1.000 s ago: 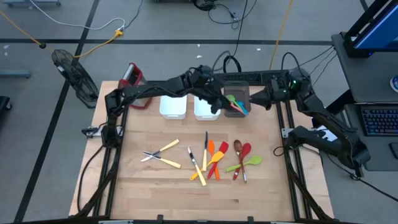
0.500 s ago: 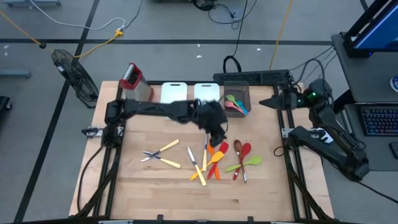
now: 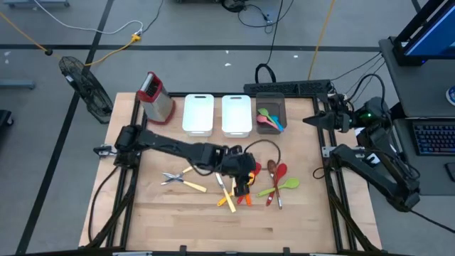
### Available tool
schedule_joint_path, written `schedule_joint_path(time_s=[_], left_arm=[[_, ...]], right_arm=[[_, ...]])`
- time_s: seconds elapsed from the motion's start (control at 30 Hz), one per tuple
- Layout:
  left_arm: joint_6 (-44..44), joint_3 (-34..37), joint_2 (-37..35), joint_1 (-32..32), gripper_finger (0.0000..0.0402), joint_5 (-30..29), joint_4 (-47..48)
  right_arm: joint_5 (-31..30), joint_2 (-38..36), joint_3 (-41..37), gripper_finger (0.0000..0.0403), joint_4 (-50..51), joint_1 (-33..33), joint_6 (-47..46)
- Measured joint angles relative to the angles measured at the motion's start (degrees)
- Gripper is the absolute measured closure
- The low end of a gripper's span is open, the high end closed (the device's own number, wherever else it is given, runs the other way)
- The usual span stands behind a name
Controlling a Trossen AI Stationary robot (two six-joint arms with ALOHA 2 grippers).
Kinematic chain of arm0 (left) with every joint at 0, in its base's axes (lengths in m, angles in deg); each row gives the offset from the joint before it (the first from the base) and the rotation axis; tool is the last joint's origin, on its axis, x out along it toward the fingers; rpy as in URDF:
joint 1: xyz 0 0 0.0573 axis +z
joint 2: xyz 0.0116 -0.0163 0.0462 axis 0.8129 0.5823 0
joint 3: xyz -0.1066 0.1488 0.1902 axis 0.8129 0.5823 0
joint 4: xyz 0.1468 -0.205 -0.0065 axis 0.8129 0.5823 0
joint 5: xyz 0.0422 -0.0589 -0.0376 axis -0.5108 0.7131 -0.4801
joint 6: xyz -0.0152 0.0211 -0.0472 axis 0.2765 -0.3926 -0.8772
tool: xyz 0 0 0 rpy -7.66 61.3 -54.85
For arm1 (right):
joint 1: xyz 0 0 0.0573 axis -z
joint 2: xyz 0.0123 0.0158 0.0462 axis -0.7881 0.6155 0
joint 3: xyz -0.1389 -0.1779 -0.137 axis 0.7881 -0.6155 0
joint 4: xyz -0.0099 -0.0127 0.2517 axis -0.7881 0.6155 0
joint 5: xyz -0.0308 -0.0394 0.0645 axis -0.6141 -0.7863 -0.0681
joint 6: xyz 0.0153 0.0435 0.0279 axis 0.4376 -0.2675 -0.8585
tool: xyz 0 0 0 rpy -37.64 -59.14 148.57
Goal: Pick & Place Kitchen Items
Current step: Put the yellow spatula into the black bin
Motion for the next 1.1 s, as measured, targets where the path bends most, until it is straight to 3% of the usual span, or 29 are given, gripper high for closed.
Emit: schedule_joint_path(time_s=[0.23, 0.67, 1.1], left_arm=[[-0.35, -0.04, 1.20, -2.80, 0.0254, -3.22, 2.04], [-7.65, 0.02, 8.32, -1.88, 0.0254, 0.09, 4.92], [-4.72, 0.02, 9.69, -2.49, 0.0254, 1.44, 4.84]], right_arm=[[0.07, -0.13, 0.00, 0.0234, 0.01, 0.00, -0.04], [1.20, -0.11, 0.00, 0.0234, 0.01, 0.03, 0.24], [1.44, -0.11, 0.00, 0.0234, -0.01, 0.03, 1.44]])
